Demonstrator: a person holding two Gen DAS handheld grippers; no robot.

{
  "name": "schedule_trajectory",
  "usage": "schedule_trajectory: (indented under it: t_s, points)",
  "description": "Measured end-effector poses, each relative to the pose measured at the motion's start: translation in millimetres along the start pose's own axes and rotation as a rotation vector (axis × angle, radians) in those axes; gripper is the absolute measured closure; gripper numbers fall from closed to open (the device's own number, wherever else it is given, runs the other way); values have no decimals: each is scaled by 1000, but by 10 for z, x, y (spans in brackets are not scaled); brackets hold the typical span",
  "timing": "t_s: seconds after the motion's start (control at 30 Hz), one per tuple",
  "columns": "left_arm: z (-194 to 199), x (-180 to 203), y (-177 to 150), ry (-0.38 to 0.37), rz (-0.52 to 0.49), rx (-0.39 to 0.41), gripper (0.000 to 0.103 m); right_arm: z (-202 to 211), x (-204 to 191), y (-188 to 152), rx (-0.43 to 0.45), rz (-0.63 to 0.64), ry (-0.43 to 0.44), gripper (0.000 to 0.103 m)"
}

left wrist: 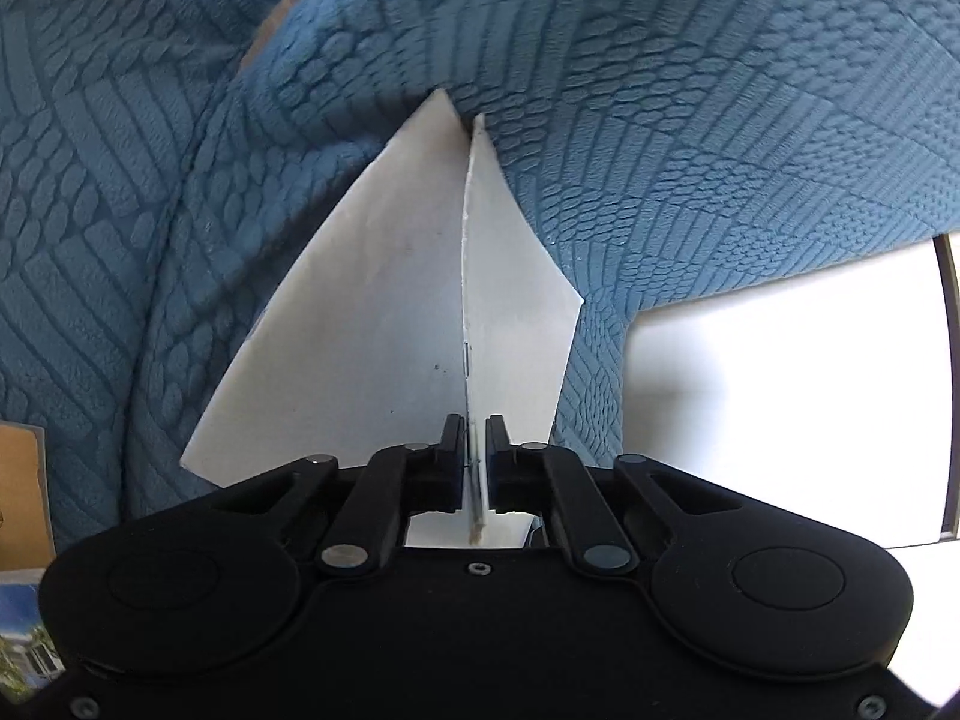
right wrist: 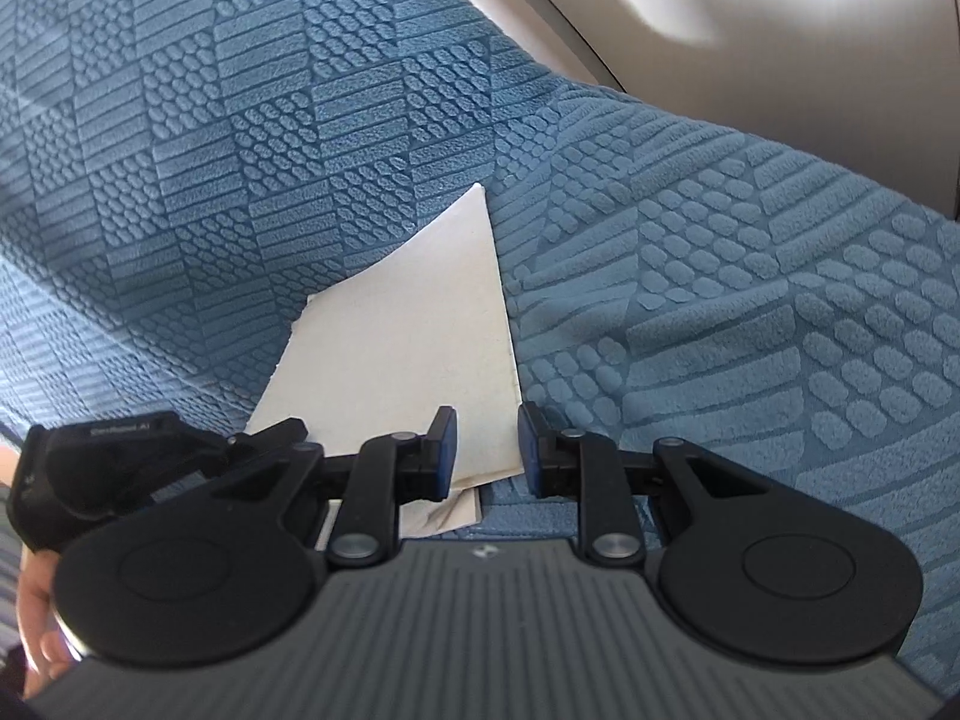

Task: Organize objects
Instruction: 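Lift the white sheets upright off the seat with both grippers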

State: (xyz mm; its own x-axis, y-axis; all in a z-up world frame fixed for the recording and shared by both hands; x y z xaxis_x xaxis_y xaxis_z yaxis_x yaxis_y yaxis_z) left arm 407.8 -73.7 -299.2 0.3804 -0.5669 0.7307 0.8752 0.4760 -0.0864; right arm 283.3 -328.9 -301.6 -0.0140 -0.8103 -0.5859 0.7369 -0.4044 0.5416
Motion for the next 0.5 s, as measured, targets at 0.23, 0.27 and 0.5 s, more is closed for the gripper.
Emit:
schedule_trajectory:
  t_s: [0.23,0.27,0.5]
  points:
    - [127,272,-149,-4,-61,50,100,51,52,14,19,-98,60,74]
    - [152,302,-174,-12,-65,52,100,70,58,17,29,-119,90,74]
    - [191,471,-313,-40,-74,73,100,168,-48,-100,67,-230,349,60]
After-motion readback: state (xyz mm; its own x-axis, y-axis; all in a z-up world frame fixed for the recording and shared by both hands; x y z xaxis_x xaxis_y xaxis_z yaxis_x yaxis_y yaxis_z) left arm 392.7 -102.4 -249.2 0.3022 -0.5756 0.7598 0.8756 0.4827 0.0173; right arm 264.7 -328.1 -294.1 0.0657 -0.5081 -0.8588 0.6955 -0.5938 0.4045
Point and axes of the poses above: each gripper's, at about its wrist camera, not at the fingertips, and z roughly against the way its jaws point, x to its right, y to its top, the point moved 1 cm from there along -z, roughly the way its jaws point, and after that the axes turned 13 degrees about z, right-handed, at the moved point
